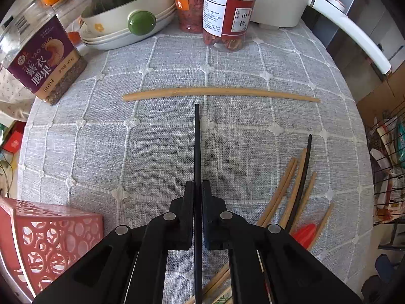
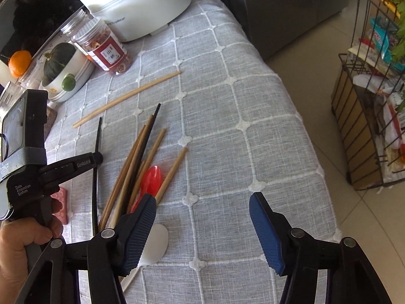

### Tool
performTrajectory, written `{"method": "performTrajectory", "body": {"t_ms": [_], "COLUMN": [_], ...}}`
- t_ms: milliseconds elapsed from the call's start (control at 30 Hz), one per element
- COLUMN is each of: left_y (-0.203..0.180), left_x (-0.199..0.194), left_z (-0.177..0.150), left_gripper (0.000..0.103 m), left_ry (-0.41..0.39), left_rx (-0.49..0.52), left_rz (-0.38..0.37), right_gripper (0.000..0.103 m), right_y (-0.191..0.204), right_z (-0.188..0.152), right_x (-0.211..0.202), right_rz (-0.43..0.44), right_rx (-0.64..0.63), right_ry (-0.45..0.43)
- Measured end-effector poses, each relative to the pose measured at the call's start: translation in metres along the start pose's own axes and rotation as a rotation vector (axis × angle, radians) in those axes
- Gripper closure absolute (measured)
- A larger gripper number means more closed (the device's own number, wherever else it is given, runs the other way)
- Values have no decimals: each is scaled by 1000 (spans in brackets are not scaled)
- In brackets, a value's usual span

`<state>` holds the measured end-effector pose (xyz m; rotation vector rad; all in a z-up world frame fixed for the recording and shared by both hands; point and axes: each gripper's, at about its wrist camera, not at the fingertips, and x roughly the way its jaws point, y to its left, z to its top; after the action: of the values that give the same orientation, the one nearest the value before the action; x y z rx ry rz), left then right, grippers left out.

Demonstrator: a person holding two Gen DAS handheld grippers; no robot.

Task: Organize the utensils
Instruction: 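Grasp a wooden chopstick with the right tool while the left tool grasps a black chopstick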

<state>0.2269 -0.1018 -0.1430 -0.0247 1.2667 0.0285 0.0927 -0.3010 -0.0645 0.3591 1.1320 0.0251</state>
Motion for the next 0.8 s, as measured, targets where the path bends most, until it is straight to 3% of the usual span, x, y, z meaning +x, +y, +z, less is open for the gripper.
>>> {"method": "performTrajectory", "body": {"t_ms": [167, 433, 667, 800], "left_y": [-2, 17, 65, 88], "left_x": [-44, -136, -187, -190], "left_z": [-20, -59, -97, -104], "left_gripper": [97, 97, 97, 97], "left_ry": [-81, -238, -431, -412], "left_rx": [77, 164, 183, 146], "left_rz": [-75, -195, -202, -262], "right_gripper": [42, 60, 76, 84], "right_y": [9, 16, 21, 33], "right_z": [-1, 2, 6, 4], "right_x": [10, 37, 67, 79], "right_rz": [-2, 15, 51, 6], "right_rx": [-15, 23, 101, 94], "right_ry": [24, 76, 108, 134]}}
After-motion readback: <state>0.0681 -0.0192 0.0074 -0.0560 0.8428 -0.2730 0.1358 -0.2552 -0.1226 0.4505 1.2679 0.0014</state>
